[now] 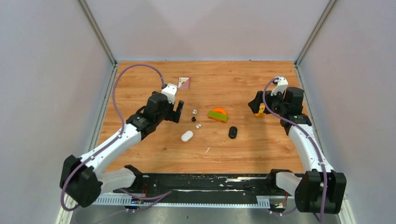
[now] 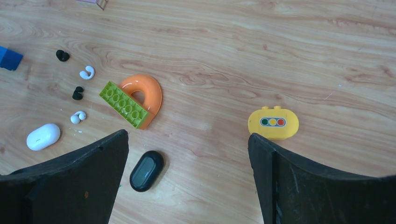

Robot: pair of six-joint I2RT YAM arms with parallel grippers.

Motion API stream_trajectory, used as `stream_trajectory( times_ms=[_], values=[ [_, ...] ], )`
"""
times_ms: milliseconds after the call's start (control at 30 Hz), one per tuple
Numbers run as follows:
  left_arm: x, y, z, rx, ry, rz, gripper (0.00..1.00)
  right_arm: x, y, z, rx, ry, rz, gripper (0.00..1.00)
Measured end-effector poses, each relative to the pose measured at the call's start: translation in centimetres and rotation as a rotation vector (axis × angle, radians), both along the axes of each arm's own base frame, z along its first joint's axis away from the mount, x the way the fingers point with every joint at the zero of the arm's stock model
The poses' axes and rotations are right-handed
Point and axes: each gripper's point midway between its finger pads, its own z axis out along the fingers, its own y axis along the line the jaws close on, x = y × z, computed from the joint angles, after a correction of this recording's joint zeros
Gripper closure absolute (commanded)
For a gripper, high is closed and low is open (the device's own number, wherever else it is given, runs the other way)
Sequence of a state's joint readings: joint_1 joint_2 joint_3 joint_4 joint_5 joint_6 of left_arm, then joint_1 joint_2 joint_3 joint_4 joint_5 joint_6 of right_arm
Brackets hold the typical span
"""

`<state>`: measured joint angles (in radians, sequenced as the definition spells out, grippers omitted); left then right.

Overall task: Insert the wireless bluetooth earbuds into the charging case
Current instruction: Pick up the charging case at the center of the board.

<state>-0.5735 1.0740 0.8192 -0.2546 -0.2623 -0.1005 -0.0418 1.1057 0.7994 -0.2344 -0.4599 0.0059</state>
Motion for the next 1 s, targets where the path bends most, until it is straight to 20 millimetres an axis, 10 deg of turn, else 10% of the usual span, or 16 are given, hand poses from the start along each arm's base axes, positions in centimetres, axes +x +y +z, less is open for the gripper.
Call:
stream_trajectory(
  times_ms=[167, 333, 500, 667, 867, 1000],
  values=[
    [-2.2, -0.2, -4.6, 0.050, 0.160, -0.065, 0.00, -0.9, 0.6, -1.0, -0.053, -0.034, 0.097, 0.01],
    [-2.6, 2.8, -2.0, 0.052, 0.062, 0.068, 0.00, -2.3, 2.7, -1.4, -0.118, -0.093, 0.289, 0.02],
    [-2.5, 4.1, -0.2, 0.030, 0.001, 0.130, 0.02, -5.0, 10.4, 0.4, -0.224, -0.175, 0.654, 0.17],
    [-2.7, 2.4, -2.4, 0.002, 0.103, 0.050, 0.12, -4.2, 17.2, 3.6, -0.271, -0.256, 0.910, 0.30],
    [-4.1, -0.2, -5.7, -0.043, 0.294, -0.083, 0.17, -5.9, 22.0, -1.1, -0.336, -0.170, 1.132, 0.37],
    [-4.6, 0.6, -4.6, -0.111, 0.295, -0.068, 0.14, -8.5, 24.2, -4.2, -0.366, -0.115, 1.274, 0.41]
  ],
)
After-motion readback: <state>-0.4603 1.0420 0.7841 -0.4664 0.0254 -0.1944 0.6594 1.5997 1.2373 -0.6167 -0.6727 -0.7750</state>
